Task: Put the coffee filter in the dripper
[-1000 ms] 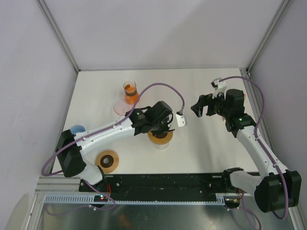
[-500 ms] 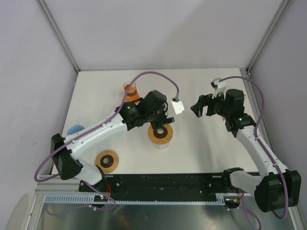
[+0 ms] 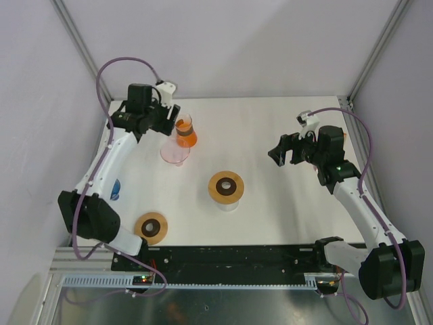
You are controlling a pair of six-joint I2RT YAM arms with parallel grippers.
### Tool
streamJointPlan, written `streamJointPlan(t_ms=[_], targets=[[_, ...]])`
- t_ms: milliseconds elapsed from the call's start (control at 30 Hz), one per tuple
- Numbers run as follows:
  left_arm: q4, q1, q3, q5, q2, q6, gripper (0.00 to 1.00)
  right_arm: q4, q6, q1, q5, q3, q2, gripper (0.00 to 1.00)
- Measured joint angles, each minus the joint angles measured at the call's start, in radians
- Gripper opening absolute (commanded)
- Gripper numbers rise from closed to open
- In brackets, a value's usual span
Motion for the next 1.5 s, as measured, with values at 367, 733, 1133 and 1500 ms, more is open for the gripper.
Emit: streamJointPlan(t_ms=[367, 733, 1133, 1500], targets=[[0.069, 0.157, -0.107, 0.084, 0.189, -0.042, 0.68, 0.001, 0.0, -0.005, -0.014, 0.0, 0.012, 0.99], [0.097, 0.158, -0.17, 0.129, 0.261, -0.042, 0.51, 0.004, 0.004, -0.011, -0.015, 0.0, 0.021, 0.99], [0.138, 0.156, -0.203, 0.239, 0.255, -0.061, 0.0, 0.006, 0.013, -0.017, -0.019, 0.0, 0.021, 0.99], [0.078, 0.157, -0.287, 0.286, 0.088, -0.094, 0.0, 0.042, 0.124, 0.075, 0.034, 0.008, -0.074, 0.92]])
